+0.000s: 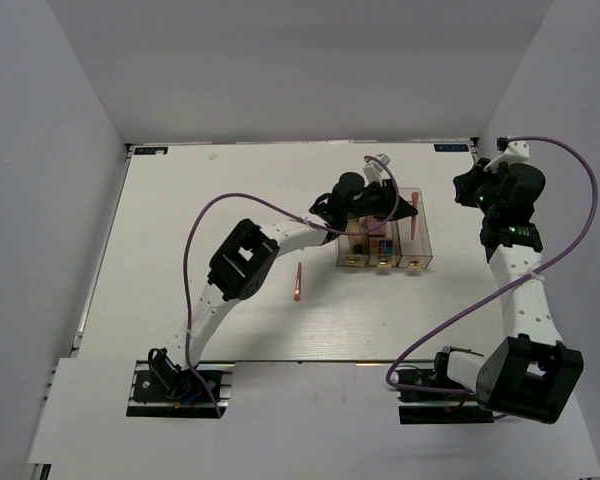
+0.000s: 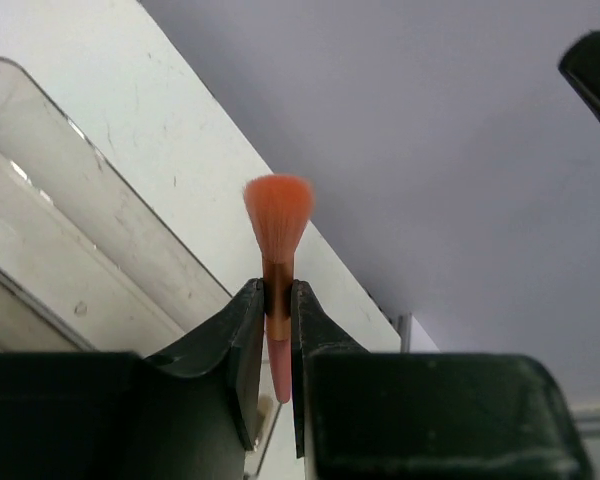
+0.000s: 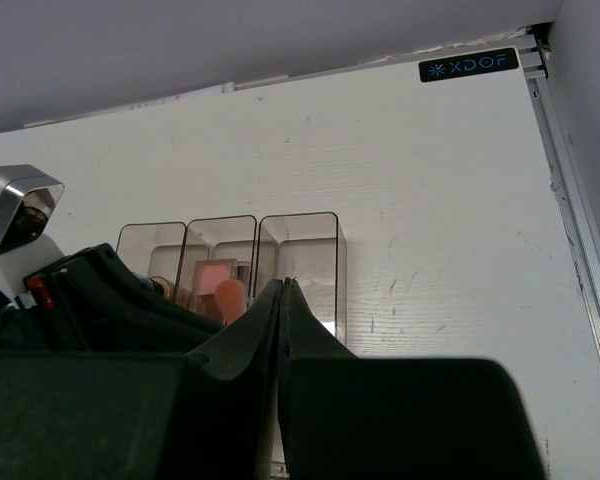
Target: Organize the makeup
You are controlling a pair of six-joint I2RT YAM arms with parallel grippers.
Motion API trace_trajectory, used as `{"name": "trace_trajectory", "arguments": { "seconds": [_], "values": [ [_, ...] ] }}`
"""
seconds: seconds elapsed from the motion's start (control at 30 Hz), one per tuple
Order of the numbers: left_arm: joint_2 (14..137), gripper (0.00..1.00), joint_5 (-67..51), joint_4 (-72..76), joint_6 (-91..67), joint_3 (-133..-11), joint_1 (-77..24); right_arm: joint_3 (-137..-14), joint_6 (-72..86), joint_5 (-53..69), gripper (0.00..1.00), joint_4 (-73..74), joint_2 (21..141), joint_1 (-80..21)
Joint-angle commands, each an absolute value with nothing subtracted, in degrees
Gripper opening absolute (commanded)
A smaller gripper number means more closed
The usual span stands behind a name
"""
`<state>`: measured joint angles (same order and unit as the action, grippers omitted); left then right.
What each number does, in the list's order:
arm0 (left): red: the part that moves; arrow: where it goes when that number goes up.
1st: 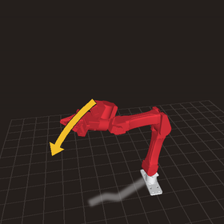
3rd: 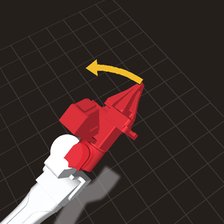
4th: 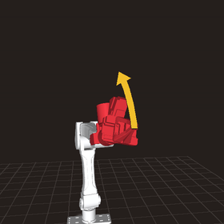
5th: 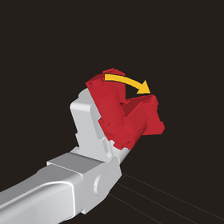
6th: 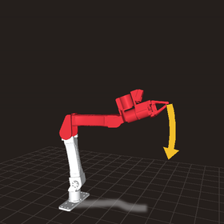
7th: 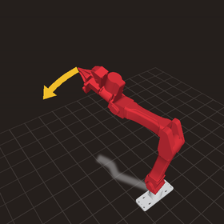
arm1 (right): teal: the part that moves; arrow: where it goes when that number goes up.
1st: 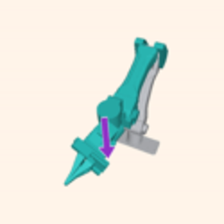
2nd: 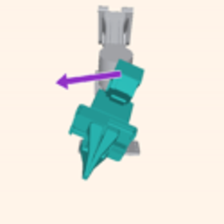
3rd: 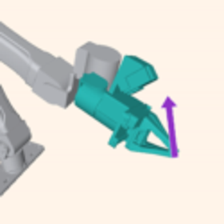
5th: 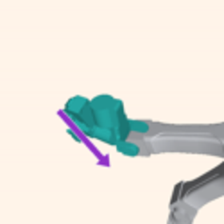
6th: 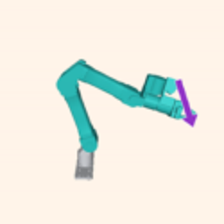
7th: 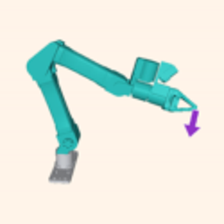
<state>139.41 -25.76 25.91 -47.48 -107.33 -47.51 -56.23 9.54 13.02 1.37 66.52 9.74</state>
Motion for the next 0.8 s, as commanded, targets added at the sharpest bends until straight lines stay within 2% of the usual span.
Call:
{"name": "trace_trajectory", "arguments": {
  "seconds": [0.0, 0.1, 0.23, 0.3, 0.43, 0.53, 0.57, 0.6, 0.67, 0.7, 0.77],
  "values": [
    [139.7, 0.22, -21.1, 26.0, -46.3, -113.3, -48.9, -55.8, 10.7, 14.7, 0.0, -2.0, 64.7, 10.4],
    [140.6, 0.3, -19.3, 23.3, -44.7, -114.7, -48.9, -55.5, 10.8, 14.9, 0.0, -2.1, 64.6, 10.6],
    [139.9, 0.5, -17.6, 20.3, -42.9, -114.4, -48.9, -55.5, 10.8, 15.5, 0.0, -2.4, 64.7, 11.1],
    [139.7, 0.54, -17.6, 19.3, -42.3, -114.3, -48.9, -55.4, 11.0, 16.3, 0.0, -2.6, 65.0, 11.1],
    [139.3, 0.56, -17.8, 19.0, -42.2, -114.6, -48.9, -55.5, 10.8, 18.1, 0.0, -3.0, 65.3, 11.2],
    [138.2, 0.49, -18.5, 19.8, -42.4, -114.9, -48.9, -55.6, 9.8, 23.2, 0.0, -3.2, 65.3, 11.5],
    [137.6, 0.39, -19.0, 20.6, -42.3, -115.0, -48.9, -55.6, 8.9, 25.6, 0.0, -3.3, 65.2, 11.5],
    [136.2, 0.34, -19.1, 20.7, -41.7, -115.5, -48.9, -55.7, 8.0, 28.4, 0.0, -3.4, 65.3, 11.5],
    [134.5, 0.21, -19.2, 20.0, -40.4, -116.1, -48.9, -55.5, 6.0, 39.1, 0.0, -3.8, 65.1, 11.8],
    [132.5, 0.18, -19.2, 19.6, -39.8, -116.3, -48.9, -55.2, 5.3, 43.5, 0.0, -4.6, 65.3, 12.0],
    [130.3, 0.11, -19.0, 17.0, -38.2, -116.3, -48.9, -55.0, 2.4, 59.8, 0.0, -6.6, 65.8, 12.0]
  ]
}}
